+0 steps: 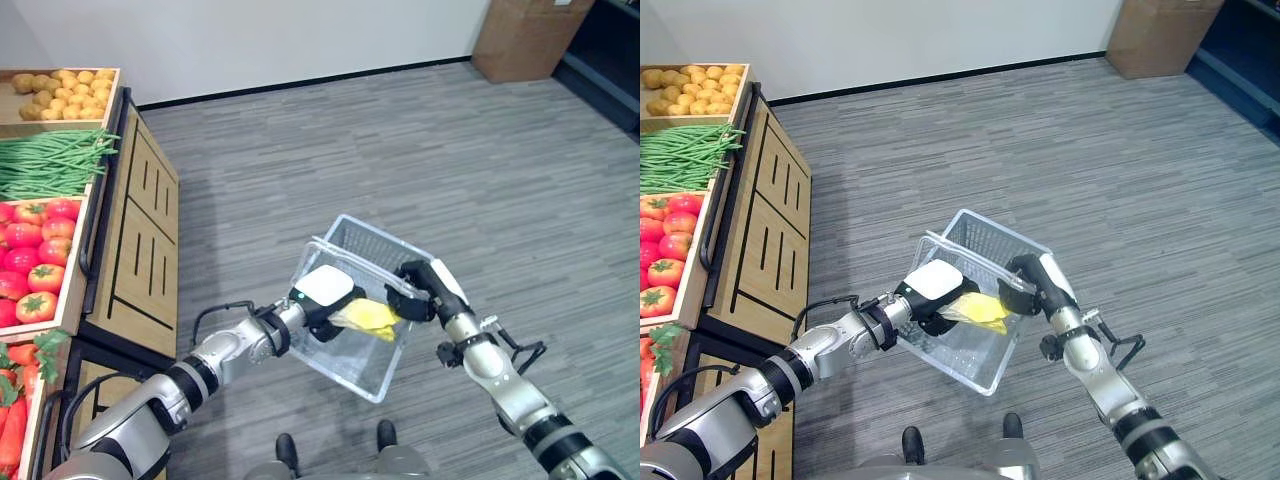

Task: Get the vegetables into the basket

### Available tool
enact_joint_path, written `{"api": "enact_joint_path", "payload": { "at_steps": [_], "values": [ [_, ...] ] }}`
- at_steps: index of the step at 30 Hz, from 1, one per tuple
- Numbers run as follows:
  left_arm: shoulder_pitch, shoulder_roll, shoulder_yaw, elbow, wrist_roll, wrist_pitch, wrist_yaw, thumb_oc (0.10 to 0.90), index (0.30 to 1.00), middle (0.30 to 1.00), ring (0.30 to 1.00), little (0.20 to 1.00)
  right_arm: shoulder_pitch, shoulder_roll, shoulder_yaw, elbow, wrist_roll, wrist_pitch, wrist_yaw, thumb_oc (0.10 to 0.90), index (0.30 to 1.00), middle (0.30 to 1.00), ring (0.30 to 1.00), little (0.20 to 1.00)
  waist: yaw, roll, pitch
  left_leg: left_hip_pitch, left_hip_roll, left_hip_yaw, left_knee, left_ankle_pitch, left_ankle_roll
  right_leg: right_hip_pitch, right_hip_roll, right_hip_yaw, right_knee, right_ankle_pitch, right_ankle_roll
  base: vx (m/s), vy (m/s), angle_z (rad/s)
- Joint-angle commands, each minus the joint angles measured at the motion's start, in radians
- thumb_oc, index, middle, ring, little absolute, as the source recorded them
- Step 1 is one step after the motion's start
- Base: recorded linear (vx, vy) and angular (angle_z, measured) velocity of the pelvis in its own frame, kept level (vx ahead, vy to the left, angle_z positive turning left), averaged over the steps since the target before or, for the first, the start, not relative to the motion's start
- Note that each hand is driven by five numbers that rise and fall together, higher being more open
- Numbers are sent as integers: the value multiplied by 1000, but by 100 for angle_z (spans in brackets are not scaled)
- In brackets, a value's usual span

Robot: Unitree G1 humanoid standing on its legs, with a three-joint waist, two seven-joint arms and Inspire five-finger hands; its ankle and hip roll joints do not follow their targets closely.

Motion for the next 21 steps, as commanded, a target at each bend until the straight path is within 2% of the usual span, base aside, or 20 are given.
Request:
{"api": "enact_joint_path", "payload": {
  "at_steps": [1,3,6,8,11,13,14,17,21],
  "values": [
    [-120,-48,44,68,82,65,89,900,1000,1000,1000,1000,-119,-12,-109,-111,73,-174,-21,400,300,300,300,300,15,-32,-72,64,49,-17,16,-105,-47,-45,-38,25,50,-28,60,11,-38,-8],
    [-121,-55,49,26,90,60,78,900,1000,1000,1000,1000,-95,-6,-132,-79,60,-161,-34,400,300,300,300,300,16,-32,-68,61,53,-21,16,-104,-48,-42,-37,23,45,-28,58,3,-40,-7],
    [-100,-35,51,-81,43,16,43,900,1000,1000,1000,1000,-93,6,-162,-25,43,-142,-61,400,300,300,300,300,20,-33,-64,58,54,-25,19,-105,-48,-41,-34,21,42,-28,55,8,-43,-2],
    [-81,-16,41,-164,-40,-43,-12,900,1000,1000,1000,1000,-96,13,-188,16,36,-131,-81,400,300,300,300,300,23,-30,-60,55,55,-28,23,-105,-48,-41,-32,19,42,-30,54,0,0,0],
    [-55,44,33,-303,-181,-98,-115,900,1000,1000,1000,1000,-95,22,-224,75,21,-121,-109,400,300,300,300,300,28,-25,-57,54,56,-34,25,-106,-50,-37,-30,16,39,-31,52,0,0,0],
    [8,75,70,-358,-300,-111,-155,900,1000,1000,1000,1000,-86,29,-252,109,11,-116,-124,400,300,300,300,300,34,-22,-53,52,58,-39,28,-105,-52,-34,-28,13,39,-34,49,9,-7,2],
    [8,76,71,-359,-300,-111,-155,900,1000,1000,1000,1000,-86,29,-251,109,11,-116,-124,400,300,300,300,300,34,-22,-53,52,58,-39,28,-105,-52,-33,-28,12,39,-34,49,17,-16,3],
    [113,121,111,-408,-479,-119,-222,900,1000,1000,1000,1000,-77,40,-300,156,9,-108,-145,400,300,300,300,300,44,-17,-46,51,61,-47,28,-102,-55,-26,-26,2,36,-35,45,10,-13,3],
    [322,125,246,-388,-766,-84,-229,900,1000,1000,1000,1000,-42,43,-353,181,-15,-96,-166,400,300,300,300,300,63,-15,-45,51,63,-59,27,-98,-56,-16,-23,-8,33,-39,39,17,-21,5]
  ]
}}
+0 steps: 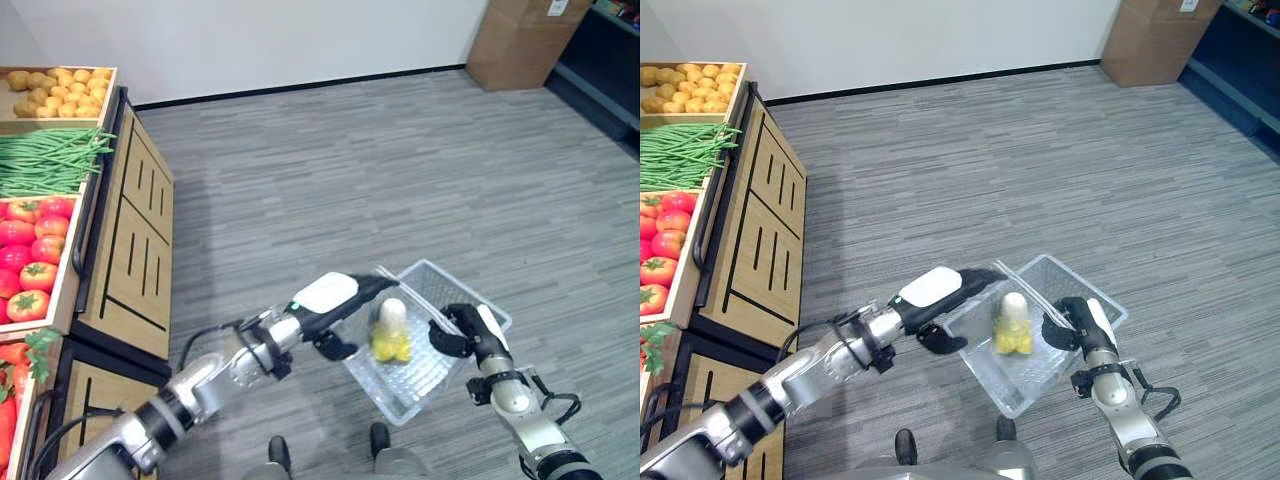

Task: Get the vegetables into the basket

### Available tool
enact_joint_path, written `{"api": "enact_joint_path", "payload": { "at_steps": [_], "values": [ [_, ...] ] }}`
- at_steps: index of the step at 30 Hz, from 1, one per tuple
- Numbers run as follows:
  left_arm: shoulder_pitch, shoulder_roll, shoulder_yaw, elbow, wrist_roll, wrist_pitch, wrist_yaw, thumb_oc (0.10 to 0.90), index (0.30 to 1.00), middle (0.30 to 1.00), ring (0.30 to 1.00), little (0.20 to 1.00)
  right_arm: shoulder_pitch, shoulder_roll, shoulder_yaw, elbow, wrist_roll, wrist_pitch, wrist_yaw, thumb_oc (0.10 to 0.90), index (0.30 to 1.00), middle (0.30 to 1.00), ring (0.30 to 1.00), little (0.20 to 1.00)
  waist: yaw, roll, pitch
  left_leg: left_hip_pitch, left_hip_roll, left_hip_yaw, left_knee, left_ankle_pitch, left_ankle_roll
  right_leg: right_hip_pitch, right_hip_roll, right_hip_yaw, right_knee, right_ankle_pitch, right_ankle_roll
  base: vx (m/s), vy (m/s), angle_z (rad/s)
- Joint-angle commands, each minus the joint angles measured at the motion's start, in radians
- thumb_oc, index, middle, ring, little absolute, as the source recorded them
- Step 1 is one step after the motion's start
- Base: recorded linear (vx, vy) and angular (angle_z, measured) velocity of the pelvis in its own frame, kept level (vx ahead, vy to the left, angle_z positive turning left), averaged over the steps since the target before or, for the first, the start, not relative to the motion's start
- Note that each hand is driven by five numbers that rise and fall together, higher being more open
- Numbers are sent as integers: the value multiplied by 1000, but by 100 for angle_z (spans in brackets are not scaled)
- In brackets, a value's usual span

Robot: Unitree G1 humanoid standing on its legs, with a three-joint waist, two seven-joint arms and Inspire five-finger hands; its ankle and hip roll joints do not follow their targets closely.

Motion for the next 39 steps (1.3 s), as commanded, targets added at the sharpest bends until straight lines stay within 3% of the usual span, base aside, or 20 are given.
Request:
{"api": "enact_joint_path", "payload": {
  "at_steps": [1,3,4,5,8,9,10,15,22,26,28,32,36,39],
  "values": [
    [-8,-9,121,40,-264,-12,23,900,1000,1000,1000,1000,-116,-29,-141,-102,0,-114,-91,400,300,300,300,300,45,-17,-37,61,50,-52,27,-102,-49,-8,-36,-1,33,-40,49,20,-36,12],
    [104,-49,225,147,-313,15,48,900,1000,1000,1000,1000,-88,-23,-171,-90,-13,-111,-96,400,300,300,300,300,56,-15,-30,64,53,-59,27,-99,-50,1,-34,-8,34,-44,47,30,-29,12],
    [105,-49,225,148,-313,15,48,900,1000,1000,1000,1000,-88,-24,-170,-89,-13,-111,-96,400,300,300,300,300,54,-14,-33,67,53,-60,24,-105,-50,4,-33,-10,32,-49,48,30,-46,9],
    [185,-101,321,276,-361,47,66,900,1000,1000,1000,1000,-60,-20,-200,-83,-23,-108,-101,400,300,300,300,300,66,-14,-23,61,57,-69,29,-100,-52,3,-31,-17,41,-55,44,16,-46,15],
    [206,-188,428,509,-339,86,116,900,1000,1000,1000,1000,-42,-29,-218,-63,-70,-91,-107,400,300,300,300,300,74,-14,-13,37,65,-85,42,-92,-57,-9,-29,-30,61,-67,37,-16,-63,18],
    [205,-189,428,511,-338,84,117,900,1000,1000,1000,1000,-42,-30,-218,-63,-71,-90,-107,400,300,300,300,300,73,-14,-13,36,65,-86,43,-92,-57,-10,-29,-31,62,-67,37,-10,-100,19],
    [173,-255,492,728,-313,119,165,900,1000,1000,1000,1000,-34,-46,-217,-32,-126,-70,-126,400,300,300,300,300,75,-15,-3,23,75,-95,57,-88,-62,-17,-22,-40,82,-80,28,-4,-77,29],
    [147,-303,559,979,-194,172,221,900,1000,1000,1000,1000,-23,-69,-215,-11,-158,-63,-127,400,300,300,300,300,74,-12,10,9,98,-108,84,-84,-72,-40,3,-47,138,-118,6,17,-118,22],
    [150,-336,581,1067,-153,199,231,900,1000,1000,1000,1000,2,-89,-213,-47,-164,-67,-115,400,300,300,300,300,69,0,22,-8,132,-115,108,-41,-97,-39,41,-60,144,-142,-24,14,-120,0],
    [149,-354,572,1030,-173,196,237,900,1000,1000,1000,1000,11,-99,-215,-34,-165,-66,-118,400,300,300,300,300,67,3,50,-81,113,-132,256,-38,-108,-21,41,-80,148,-164,-43,-17,-74,21],
    [139,-364,560,1009,-200,194,245,900,1000,1000,1000,1000,23,-95,-229,-30,-165,-58,-130,400,300,300,300,300,74,0,58,-122,88,-147,197,-40,-93,-17,21,-93,144,-162,-29,58,71,26],
    [121,-358,547,991,-196,196,259,900,1000,1000,1000,1000,35,-69,-240,-32,-158,-47,-148,400,300,300,300,300,84,-12,55,-208,126,-83,100,41,-90,11,-2,-109,131,-174,-3,170,164,39],
    [104,-345,544,997,-195,201,269,900,1000,1000,1000,1000,24,-39,-222,-4,-156,-39,-152,400,300,300,300,300,93,-27,45,-192,99,-67,94,14,-70,23,-29,-93,142,-178,23,187,220,-14],
    [78,-326,550,1002,-195,198,283,900,1000,1000,1000,1000,-6,17,-200,5,-132,-37,-157,400,300,300,300,300,106,-70,50,-199,48,-19,131,-43,-29,-12,-93,-59,182,-101,66,182,334,-19]
  ]
}}
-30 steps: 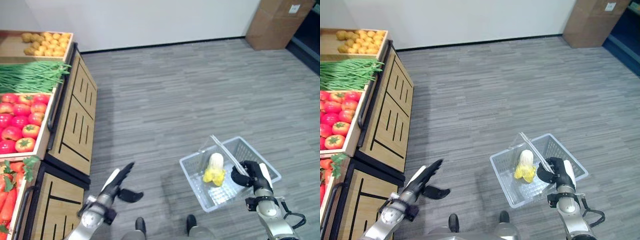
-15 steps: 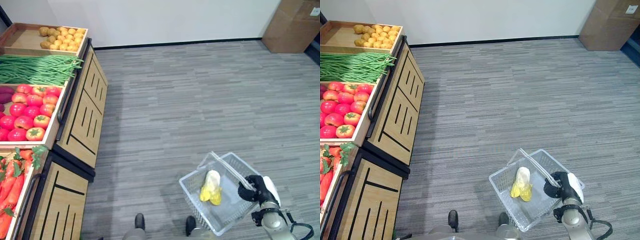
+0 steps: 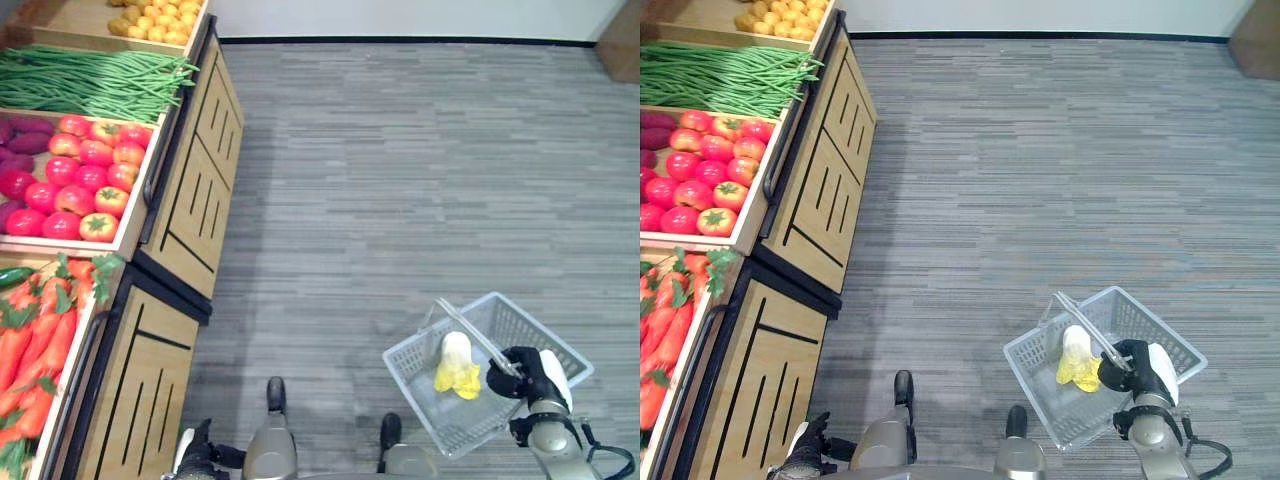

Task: Get the vegetables into the basket

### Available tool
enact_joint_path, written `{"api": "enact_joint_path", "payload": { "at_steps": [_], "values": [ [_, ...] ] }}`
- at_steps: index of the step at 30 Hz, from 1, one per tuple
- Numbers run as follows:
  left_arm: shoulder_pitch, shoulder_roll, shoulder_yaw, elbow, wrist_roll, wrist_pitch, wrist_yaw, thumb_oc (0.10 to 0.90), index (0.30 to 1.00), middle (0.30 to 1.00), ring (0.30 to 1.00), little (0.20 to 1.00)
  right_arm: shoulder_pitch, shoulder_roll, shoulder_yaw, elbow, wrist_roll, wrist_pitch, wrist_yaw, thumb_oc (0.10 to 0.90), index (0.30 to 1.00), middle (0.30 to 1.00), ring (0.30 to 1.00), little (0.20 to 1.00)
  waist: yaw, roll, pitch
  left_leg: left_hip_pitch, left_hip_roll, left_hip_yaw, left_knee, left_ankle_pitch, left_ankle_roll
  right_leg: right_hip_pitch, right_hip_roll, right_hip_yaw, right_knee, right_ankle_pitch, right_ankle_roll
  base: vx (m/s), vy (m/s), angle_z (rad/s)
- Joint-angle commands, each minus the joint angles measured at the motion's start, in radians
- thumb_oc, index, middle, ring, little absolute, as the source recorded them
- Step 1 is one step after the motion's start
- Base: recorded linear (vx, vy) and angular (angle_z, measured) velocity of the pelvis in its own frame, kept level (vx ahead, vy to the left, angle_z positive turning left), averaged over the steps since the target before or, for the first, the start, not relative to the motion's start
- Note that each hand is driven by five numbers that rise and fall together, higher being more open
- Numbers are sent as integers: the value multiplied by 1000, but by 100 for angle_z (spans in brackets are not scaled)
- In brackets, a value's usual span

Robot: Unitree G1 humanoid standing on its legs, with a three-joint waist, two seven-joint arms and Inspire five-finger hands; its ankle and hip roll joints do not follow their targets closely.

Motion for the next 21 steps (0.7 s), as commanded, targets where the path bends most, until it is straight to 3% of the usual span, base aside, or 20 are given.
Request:
{"api": "enact_joint_path", "payload": {
  "at_steps": [1,2,8,12,17,18,21],
  "values": [
    [-20,2,-21,-36,-15,-33,36,900,1000,1000,1000,1000,-116,-83,-8,-97,20,-77,-72,400,300,300,300,300,10,-3,-47,-31,32,11,137,-132,-23,-18,-4,41,138,-17,56,162,300,-13],
    [-24,9,-22,-40,-15,-33,43,900,1000,1000,1000,1000,-144,-72,11,-92,24,-75,-74,400,300,300,300,300,17,-17,-46,-35,15,19,140,-145,-8,-35,-19,55,153,37,67,122,218,-14],
    [-12,27,-27,-97,-19,-28,51,900,1000,1000,1000,1000,-201,-65,37,-73,32,-69,-80,400,300,300,300,300,44,-19,-34,-6,-13,6,123,-173,37,-108,-22,66,324,119,65,102,169,-3],
    [-6,25,-17,-89,-31,-22,55,900,1000,1000,1000,1000,-204,-56,47,-65,30,-68,-76,400,300,300,300,300,43,-4,-28,56,-26,-20,92,-191,54,-177,21,96,421,121,45,147,97,10],
    [-23,12,-7,-42,-41,-23,61,900,1000,1000,1000,1000,-214,-70,55,-86,29,-72,-78,400,300,300,300,300,17,12,0,114,-29,-77,76,-205,42,-251,57,125,325,64,27,174,-38,38],
    [-36,7,-4,-11,-49,-25,58,900,1000,1000,1000,1000,-236,-77,67,-79,31,-76,-84,400,300,300,300,300,-4,14,12,142,-32,-124,71,-221,26,-282,76,182,173,65,36,255,-171,68],
    [-34,1,5,19,-61,-25,44,900,1000,1000,1000,1000,-227,-88,66,-93,24,-71,-75,400,300,300,300,300,-26,9,13,171,-38,-185,86,-249,8,-299,90,254,96,87,56,280,-193,92]
  ]
}}
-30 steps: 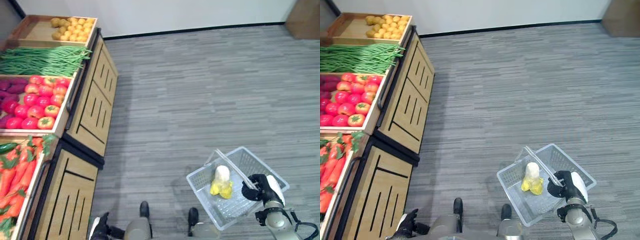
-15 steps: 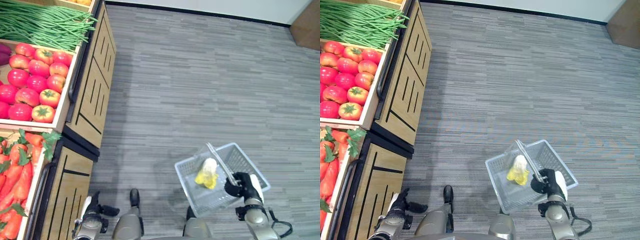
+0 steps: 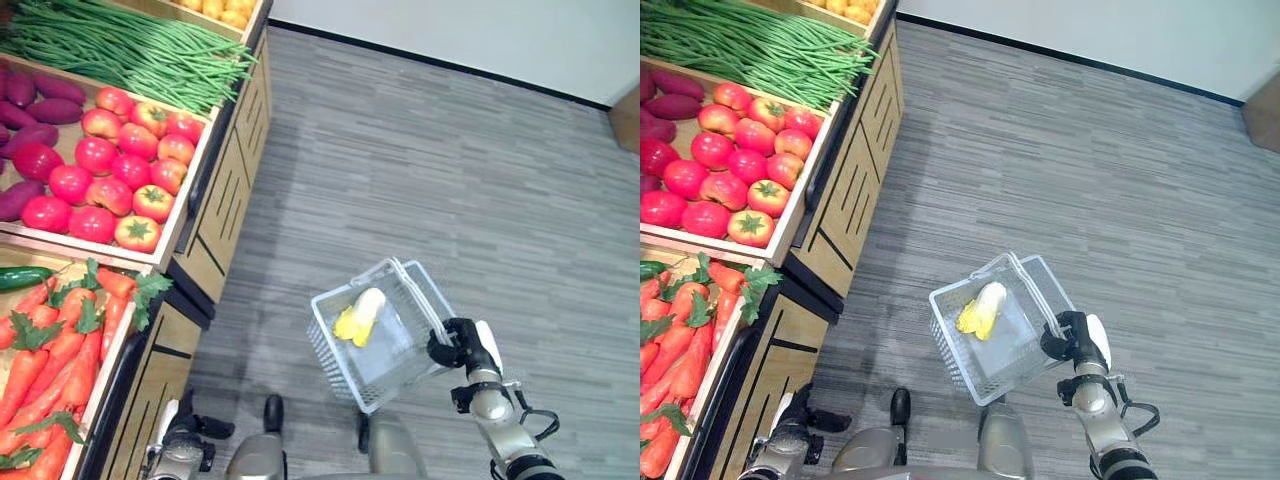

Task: Get the vegetables into the basket

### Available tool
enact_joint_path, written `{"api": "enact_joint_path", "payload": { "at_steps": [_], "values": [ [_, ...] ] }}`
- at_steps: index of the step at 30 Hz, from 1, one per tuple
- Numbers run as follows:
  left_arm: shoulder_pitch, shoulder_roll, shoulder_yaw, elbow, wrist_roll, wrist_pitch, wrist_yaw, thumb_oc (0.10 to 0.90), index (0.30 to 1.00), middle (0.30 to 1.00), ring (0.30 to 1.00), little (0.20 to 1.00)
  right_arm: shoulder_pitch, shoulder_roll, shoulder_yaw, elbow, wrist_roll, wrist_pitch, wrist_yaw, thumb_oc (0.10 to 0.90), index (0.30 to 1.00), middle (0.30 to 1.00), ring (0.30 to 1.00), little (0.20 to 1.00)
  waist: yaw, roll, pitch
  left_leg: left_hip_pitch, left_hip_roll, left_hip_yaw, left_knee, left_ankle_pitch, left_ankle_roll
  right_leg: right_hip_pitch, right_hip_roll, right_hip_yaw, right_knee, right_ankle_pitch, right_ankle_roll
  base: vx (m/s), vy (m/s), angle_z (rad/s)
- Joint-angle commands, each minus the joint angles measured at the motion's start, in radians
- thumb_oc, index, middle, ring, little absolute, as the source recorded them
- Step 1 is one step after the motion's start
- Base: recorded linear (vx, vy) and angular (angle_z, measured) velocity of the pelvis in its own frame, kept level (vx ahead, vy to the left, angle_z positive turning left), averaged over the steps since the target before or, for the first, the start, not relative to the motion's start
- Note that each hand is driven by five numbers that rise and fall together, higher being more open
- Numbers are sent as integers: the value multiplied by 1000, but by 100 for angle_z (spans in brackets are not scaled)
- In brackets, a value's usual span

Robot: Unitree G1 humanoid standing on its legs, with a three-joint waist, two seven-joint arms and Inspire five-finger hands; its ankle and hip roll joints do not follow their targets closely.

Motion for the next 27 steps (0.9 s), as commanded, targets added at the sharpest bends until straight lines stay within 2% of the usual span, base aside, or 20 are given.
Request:
{"api": "enact_joint_path", "payload": {
  "at_steps": [1,3,4,10,13,14,15,16,18,20,21,24,27],
  "values": [
    [36,17,22,-37,-20,-23,-5,900,1000,1000,1000,1000,-64,-131,-98,-114,19,-71,-64,400,300,300,300,300,-22,-17,-4,46,14,-17,70,-104,-103,18,-38,-9,126,56,38,226,-183,133],
    [55,7,42,-11,-24,-17,-14,900,1000,1000,1000,1000,-48,-141,-106,-110,15,-72,-49,400,300,300,300,300,-19,-18,-13,52,15,-46,85,-117,-110,43,-40,-38,128,44,26,272,-327,147],
    [80,-8,61,-5,-48,-12,-23,900,1000,1000,1000,1000,-28,-167,-126,-104,23,-72,-36,400,300,300,300,300,-20,1,-31,53,38,-76,81,-102,-127,67,-17,-65,128,21,-2,292,-443,127],
    [91,-9,53,-10,-59,-14,-41,900,1000,1000,1000,1000,-26,-207,-128,-107,30,-86,-25,400,300,300,300,300,-24,22,-49,21,96,-113,80,-54,-169,100,21,-133,122,-27,-46,129,-266,55],
    [82,-10,44,-33,-71,-18,-47,900,1000,1000,1000,1000,-31,-228,-135,-94,28,-83,-29,400,300,300,300,300,-28,20,-43,-16,109,-53,124,-31,-175,131,11,-181,102,-39,-58,48,-148,40],
    [77,-12,43,-34,-72,-19,-48,900,1000,1000,1000,1000,-32,-232,-140,-86,30,-83,-31,400,300,300,300,300,-32,16,-39,-31,113,14,153,-26,-173,149,4,-200,93,-43,-65,30,-79,63],
    [76,-13,43,-34,-71,-17,-50,900,1000,1000,1000,1000,-32,-233,-142,-83,30,-82,-33,400,300,300,300,300,-31,15,-36,-35,115,40,167,-30,-173,163,6,-207,86,-46,-66,43,-86,75],
    [67,-17,50,-8,-65,-13,-48,900,1000,1000,1000,1000,-19,-228,-151,-79,35,-82,-36,400,300,300,300,300,-41,11,-38,-37,141,145,163,-17,-175,187,4,-236,79,-54,-68,47,-58,68],
    [70,-19,42,-26,-55,-10,-43,900,1000,1000,1000,1000,3,-223,-166,-75,39,-81,-44,400,300,300,300,300,-52,16,-42,-34,174,240,136,8,-179,201,-6,-275,79,-60,-65,19,-19,74],
    [64,-16,46,-16,-43,-7,-43,900,1000,1000,1000,1000,20,-206,-172,-87,36,-80,-50,400,300,300,300,300,-64,24,-50,-25,189,293,98,26,-188,204,-9,-311,83,-69,-59,7,83,91],
    [57,-12,48,-6,-33,-3,-38,900,1000,1000,1000,1000,30,-191,-171,-87,28,-75,-52,400,300,300,300,300,-67,31,-53,-37,193,336,64,52,-190,204,-30,-357,90,-66,-47,12,122,100],
    [62,-11,55,3,-36,-1,-35,900,1000,1000,1000,1000,26,-177,-158,-94,20,-68,-47,400,300,300,300,300,-63,31,-57,-22,180,325,37,43,-182,208,-38,-360,93,-64,-34,69,202,68],
    [70,-8,57,-2,-40,3,-32,900,1000,1000,1000,1000,21,-161,-146,-84,16,-59,-37,400,300,300,300,300,-43,12,-56,-24,143,317,43,16,-157,227,-82,-362,99,-45,-11,75,269,19]
  ]
}}
